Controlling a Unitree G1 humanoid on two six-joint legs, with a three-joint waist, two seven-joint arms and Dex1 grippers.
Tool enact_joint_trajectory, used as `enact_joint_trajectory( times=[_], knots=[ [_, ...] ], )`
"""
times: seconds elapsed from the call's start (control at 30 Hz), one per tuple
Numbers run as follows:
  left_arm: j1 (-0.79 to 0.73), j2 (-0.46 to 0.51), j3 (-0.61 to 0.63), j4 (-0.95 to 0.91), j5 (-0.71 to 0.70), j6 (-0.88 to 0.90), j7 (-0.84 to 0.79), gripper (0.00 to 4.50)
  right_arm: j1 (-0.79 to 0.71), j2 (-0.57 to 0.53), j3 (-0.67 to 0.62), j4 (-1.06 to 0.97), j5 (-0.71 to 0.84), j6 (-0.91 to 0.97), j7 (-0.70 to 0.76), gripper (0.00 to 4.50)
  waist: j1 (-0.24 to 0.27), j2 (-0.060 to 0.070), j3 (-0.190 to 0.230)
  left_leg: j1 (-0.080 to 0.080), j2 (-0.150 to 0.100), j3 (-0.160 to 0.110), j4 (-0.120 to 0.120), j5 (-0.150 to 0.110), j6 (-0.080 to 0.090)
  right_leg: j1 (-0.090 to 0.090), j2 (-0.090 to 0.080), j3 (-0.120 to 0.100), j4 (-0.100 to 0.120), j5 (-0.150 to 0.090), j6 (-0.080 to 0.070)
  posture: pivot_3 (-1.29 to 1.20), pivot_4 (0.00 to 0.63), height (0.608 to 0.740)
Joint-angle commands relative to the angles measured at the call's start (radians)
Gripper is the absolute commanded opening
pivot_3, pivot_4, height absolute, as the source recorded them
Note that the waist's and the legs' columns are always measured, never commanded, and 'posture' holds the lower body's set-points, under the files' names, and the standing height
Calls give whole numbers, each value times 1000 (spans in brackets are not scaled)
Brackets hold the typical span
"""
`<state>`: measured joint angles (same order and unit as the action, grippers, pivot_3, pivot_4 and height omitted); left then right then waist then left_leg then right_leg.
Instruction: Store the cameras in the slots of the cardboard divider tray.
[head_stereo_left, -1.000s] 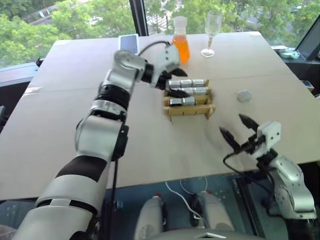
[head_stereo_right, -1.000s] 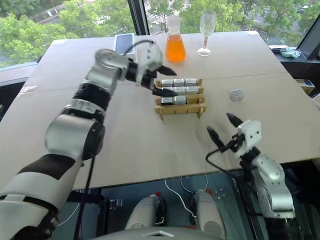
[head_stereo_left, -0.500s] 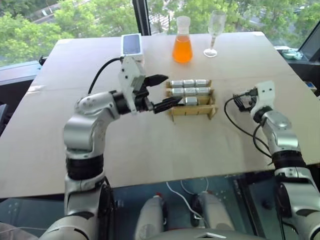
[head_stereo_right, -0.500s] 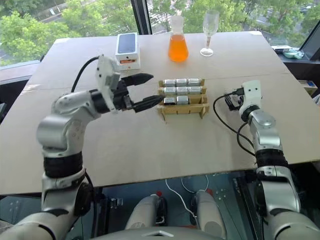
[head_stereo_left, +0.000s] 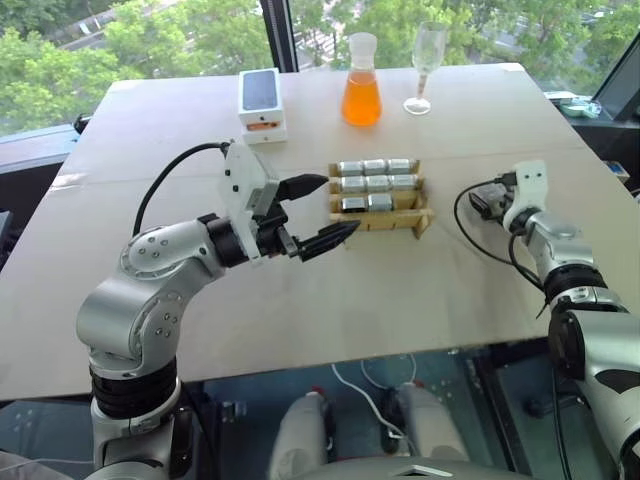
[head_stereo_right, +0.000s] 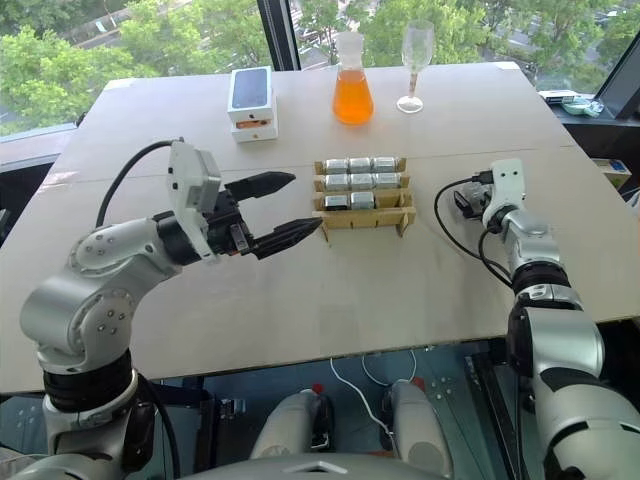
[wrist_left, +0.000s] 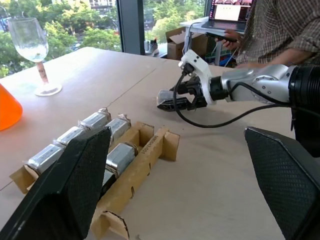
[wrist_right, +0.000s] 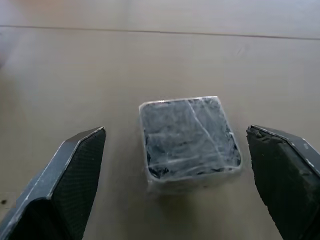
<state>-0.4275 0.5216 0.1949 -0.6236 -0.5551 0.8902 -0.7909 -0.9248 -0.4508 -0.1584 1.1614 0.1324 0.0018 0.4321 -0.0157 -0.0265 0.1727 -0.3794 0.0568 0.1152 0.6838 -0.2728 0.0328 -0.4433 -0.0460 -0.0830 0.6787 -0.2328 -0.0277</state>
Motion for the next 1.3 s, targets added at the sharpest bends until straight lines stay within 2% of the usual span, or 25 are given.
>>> enact_joint_trajectory(
  times=[0.03,0.13,0.17,0.2,0.23,0.27,0.33,0.57,0.63,0.7,0.83,1.07,1.3],
  knots=[
    [-22,21,1,-10,-33,-25,21,4385,-31,-20,-7,18,-16,-43,12,4500,0,0,0,0,0,0,0,0,0,0,0,0,0,0,0,0,150,740],
    [-29,28,-11,1,-42,-35,31,4458,-30,-21,-6,28,-27,-71,8,4243,0,0,0,0,0,0,0,0,0,0,0,0,0,0,0,0,150,740],
    [-30,29,-13,3,-44,-38,32,4500,-28,-22,-6,28,-28,-81,8,3876,0,0,0,0,0,0,0,0,0,0,0,0,0,0,0,0,150,740],
    [-31,31,-16,7,-47,-41,35,4500,-26,-23,-8,26,-29,-93,12,3727,0,0,0,0,0,0,0,0,0,0,0,0,0,0,0,0,150,740],
    [-32,34,-21,15,-48,-46,35,4500,-21,-25,-8,22,-32,-114,15,3039,0,0,0,0,0,0,0,0,0,0,0,0,0,0,0,0,150,740],
    [-34,38,-26,24,-49,-51,36,4500,-16,-26,-7,18,-36,-133,20,2549,0,0,0,0,0,0,0,0,0,0,0,0,0,0,0,0,150,740],
    [-38,45,-38,39,-46,-60,38,4500,-9,-29,-1,15,-48,-160,28,1899,0,0,0,0,0,0,0,0,0,0,0,0,0,0,0,0,150,740],
    [-140,30,-73,179,-74,-18,57,4500,60,-42,48,-154,-91,-370,114,1908,2,0,0,0,0,0,0,0,0,0,0,0,0,0,0,0,150,740],
    [-178,12,-20,272,-168,39,36,4500,100,-84,134,-246,-213,-532,88,1908,0,1,1,0,0,0,0,0,0,0,0,0,0,0,0,0,150,740],
    [-215,74,-57,389,-144,9,-64,4500,131,-149,236,-336,-376,-725,50,1908,-2,1,1,-1,0,1,0,0,0,-1,0,0,0,0,1,0,150,740],
    [-365,118,-166,639,-48,-110,-214,4500,126,-182,311,-441,-521,-864,-48,1908,-7,1,1,-1,1,2,-2,0,-1,-3,1,0,0,-2,4,0,150,740],
    [-645,39,-335,1065,116,-321,-459,4500,83,-178,390,-611,-730,-1006,-197,1908,1,1,1,-2,-1,4,0,1,-2,-4,1,1,0,-1,1,0,150,740],
    [-770,-39,-388,1284,212,-444,-604,4500,82,-175,428,-712,-824,-1031,-252,1908,1,1,1,-4,-1,6,-1,1,-2,-5,4,-1,-1,-1,1,0,150,740]
  ],
)
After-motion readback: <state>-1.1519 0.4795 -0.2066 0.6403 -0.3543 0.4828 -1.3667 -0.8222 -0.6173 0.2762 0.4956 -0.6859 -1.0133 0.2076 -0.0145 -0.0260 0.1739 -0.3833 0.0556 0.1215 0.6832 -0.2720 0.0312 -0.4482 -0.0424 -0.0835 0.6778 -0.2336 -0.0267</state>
